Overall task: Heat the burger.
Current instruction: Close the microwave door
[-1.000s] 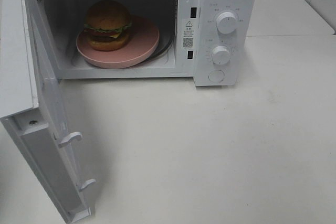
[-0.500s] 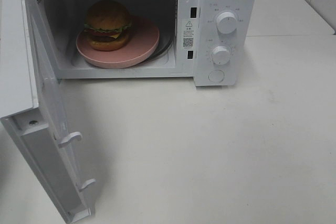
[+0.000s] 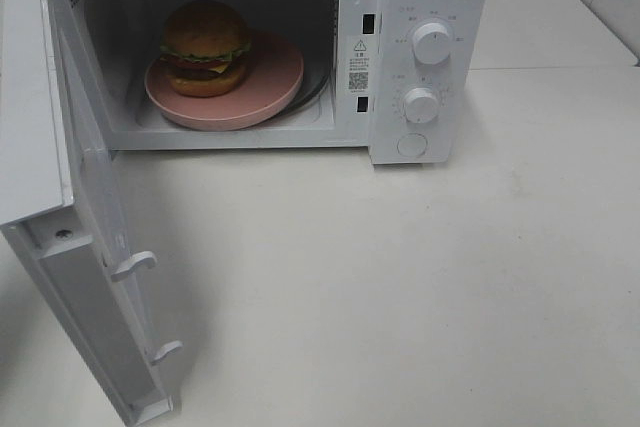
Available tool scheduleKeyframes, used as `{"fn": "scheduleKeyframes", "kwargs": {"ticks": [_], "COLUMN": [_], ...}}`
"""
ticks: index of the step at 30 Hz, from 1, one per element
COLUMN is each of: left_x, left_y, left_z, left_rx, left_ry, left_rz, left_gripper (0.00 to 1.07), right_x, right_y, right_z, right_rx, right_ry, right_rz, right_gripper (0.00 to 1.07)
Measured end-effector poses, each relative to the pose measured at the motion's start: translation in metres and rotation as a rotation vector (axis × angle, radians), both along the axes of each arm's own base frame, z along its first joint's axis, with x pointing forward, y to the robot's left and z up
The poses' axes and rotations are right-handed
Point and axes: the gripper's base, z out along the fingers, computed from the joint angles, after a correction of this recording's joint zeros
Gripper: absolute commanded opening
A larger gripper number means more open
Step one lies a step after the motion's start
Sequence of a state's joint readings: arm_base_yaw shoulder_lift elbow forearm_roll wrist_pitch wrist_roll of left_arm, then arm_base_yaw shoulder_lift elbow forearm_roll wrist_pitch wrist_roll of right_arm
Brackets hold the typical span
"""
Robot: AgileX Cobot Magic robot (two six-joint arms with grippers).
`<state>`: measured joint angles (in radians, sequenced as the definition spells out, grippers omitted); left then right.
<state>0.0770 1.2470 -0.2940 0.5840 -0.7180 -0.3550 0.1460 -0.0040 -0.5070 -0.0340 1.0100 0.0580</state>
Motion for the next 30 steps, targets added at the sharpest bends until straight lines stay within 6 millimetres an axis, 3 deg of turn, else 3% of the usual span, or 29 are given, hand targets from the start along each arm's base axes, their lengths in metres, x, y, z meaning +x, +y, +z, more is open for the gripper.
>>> {"fn": "scheduleKeyframes", "kwargs": {"ticks": [13, 22, 30], "left_x": [0.009, 0.008, 0.011], "left_y": [-0.016, -0.053, -0.071], "left_z": [-0.018, -0.028, -0.026], "left_rx": [-0.028, 0.012, -0.039], "left_ry": [0.007, 0.023, 0.014], "left_rz": [-0.153, -0.202, -0.215], "left_gripper": [0.0, 0.0, 0.0], "right_x": [0.0, 0.0, 0.0], "right_y": [0.0, 0.0, 0.0], "right_z": [0.0, 0.0, 0.0], "right_rx": [0.0, 0.004, 0.005], "right_ry": [0.0, 0.001, 0.001], "right_rz": [0.0, 0.003, 0.003], "right_gripper": [0.75, 0.75, 0.75]}}
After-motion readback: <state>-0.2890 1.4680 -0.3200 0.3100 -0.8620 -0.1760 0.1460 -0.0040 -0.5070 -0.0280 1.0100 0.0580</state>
